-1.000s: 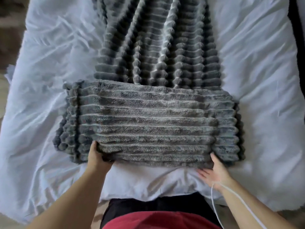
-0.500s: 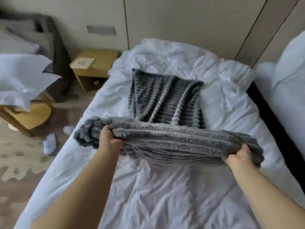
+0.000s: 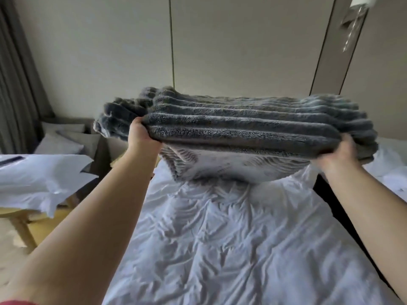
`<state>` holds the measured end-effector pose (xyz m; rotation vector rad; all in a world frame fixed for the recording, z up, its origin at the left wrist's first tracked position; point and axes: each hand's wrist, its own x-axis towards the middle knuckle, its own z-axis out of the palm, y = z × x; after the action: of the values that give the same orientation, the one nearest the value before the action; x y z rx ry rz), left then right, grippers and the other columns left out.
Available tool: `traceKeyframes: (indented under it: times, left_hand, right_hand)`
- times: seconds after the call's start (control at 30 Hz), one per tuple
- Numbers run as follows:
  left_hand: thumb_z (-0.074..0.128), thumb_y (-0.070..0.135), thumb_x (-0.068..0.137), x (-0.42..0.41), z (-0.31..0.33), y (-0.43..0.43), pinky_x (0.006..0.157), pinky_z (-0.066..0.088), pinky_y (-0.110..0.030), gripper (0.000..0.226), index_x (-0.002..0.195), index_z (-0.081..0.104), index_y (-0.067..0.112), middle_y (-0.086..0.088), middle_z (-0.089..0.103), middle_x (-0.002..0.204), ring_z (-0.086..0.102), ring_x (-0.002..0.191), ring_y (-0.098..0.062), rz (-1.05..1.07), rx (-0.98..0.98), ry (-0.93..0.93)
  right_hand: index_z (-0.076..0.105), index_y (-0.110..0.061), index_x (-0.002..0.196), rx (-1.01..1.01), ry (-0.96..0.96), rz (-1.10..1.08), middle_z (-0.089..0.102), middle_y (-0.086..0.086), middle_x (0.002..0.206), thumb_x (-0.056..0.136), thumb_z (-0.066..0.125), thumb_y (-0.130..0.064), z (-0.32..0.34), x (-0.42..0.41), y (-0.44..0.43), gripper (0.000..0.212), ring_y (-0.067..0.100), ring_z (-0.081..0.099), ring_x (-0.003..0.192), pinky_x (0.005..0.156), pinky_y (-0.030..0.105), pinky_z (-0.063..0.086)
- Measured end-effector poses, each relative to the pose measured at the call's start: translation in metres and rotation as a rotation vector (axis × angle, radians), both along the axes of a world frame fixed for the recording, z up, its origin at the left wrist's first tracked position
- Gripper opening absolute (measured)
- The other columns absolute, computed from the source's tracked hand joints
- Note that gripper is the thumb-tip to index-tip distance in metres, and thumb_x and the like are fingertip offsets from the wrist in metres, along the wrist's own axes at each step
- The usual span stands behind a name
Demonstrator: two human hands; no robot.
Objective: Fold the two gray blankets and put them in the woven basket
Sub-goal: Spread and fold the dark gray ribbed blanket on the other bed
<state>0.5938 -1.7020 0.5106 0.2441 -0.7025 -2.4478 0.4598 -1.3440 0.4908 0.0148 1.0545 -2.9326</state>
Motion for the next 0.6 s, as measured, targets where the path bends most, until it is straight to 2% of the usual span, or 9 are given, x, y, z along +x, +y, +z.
traceKeyframes:
  times: [0.1,0.23,0.33,0.37,0.47,0.57,0.6]
  left_hand:
    - [0.037,0.024,0.093,0.028,-0.047,0.011,0.085,0.050,-0.060,0.043,0.131,0.055,0.014,-0.018,0.065,0.119,0.062,0.107,-0.038,0.027,0.027,-0.120]
    - [0.039,0.022,0.090,0.074,-0.151,0.035,0.085,0.050,-0.053,0.044,0.128,0.058,0.011,-0.018,0.065,0.121,0.061,0.108,-0.036,0.047,0.141,-0.274]
    - [0.046,0.012,0.065,0.125,-0.241,0.061,0.093,0.047,-0.053,0.049,0.111,0.062,0.006,-0.020,0.063,0.122,0.059,0.109,-0.037,0.047,0.232,-0.400]
    - [0.045,0.011,0.063,0.144,-0.271,0.067,0.093,0.046,-0.054,0.048,0.108,0.061,0.006,-0.019,0.063,0.122,0.059,0.110,-0.036,0.057,0.253,-0.470]
    - [0.039,0.014,0.080,0.199,-0.349,0.083,0.093,0.046,-0.055,0.031,0.101,0.061,0.007,-0.018,0.067,0.108,0.061,0.103,-0.035,0.084,0.351,-0.674]
    - [0.040,0.016,0.081,0.252,-0.399,0.104,0.075,0.050,-0.049,0.023,0.088,0.061,0.010,-0.014,0.068,0.092,0.062,0.087,-0.032,0.096,0.415,-0.846]
    - [0.042,0.015,0.077,0.270,-0.410,0.111,0.077,0.049,-0.048,0.021,0.086,0.061,0.010,-0.013,0.068,0.090,0.062,0.085,-0.031,0.091,0.436,-0.883]
  right_hand:
    - [0.066,-0.021,0.099,0.029,-0.109,-0.016,0.070,0.011,0.098,0.095,0.035,-0.042,-0.048,0.034,0.009,0.037,0.030,0.063,0.095,0.083,0.045,0.050]
    - [0.063,-0.023,0.092,0.081,-0.364,-0.070,0.071,0.005,0.084,0.094,0.041,-0.033,-0.145,0.086,0.027,0.025,0.026,0.062,0.090,0.082,0.040,0.051]
    - [0.057,-0.026,0.085,0.137,-0.603,-0.161,0.066,-0.002,0.083,0.091,0.050,-0.031,-0.233,0.138,0.046,0.011,0.020,0.062,0.079,0.064,0.031,0.050]
    - [0.056,-0.027,0.085,0.158,-0.680,-0.173,0.066,-0.001,0.086,0.090,0.052,-0.033,-0.261,0.158,0.053,0.009,0.020,0.062,0.077,0.066,0.033,0.049]
    - [0.057,-0.027,0.085,0.226,-0.886,-0.162,0.066,0.001,0.099,0.089,0.052,-0.035,-0.334,0.214,0.074,0.010,0.024,0.062,0.086,0.078,0.041,0.047]
    - [0.056,-0.025,0.083,0.283,-1.073,-0.185,0.065,-0.001,0.105,0.088,0.053,-0.035,-0.382,0.270,0.096,0.011,0.022,0.060,0.099,0.086,0.041,0.046]
    - [0.055,-0.025,0.082,0.296,-1.119,-0.190,0.065,-0.002,0.102,0.088,0.053,-0.034,-0.393,0.288,0.102,0.011,0.022,0.059,0.101,0.087,0.041,0.046]
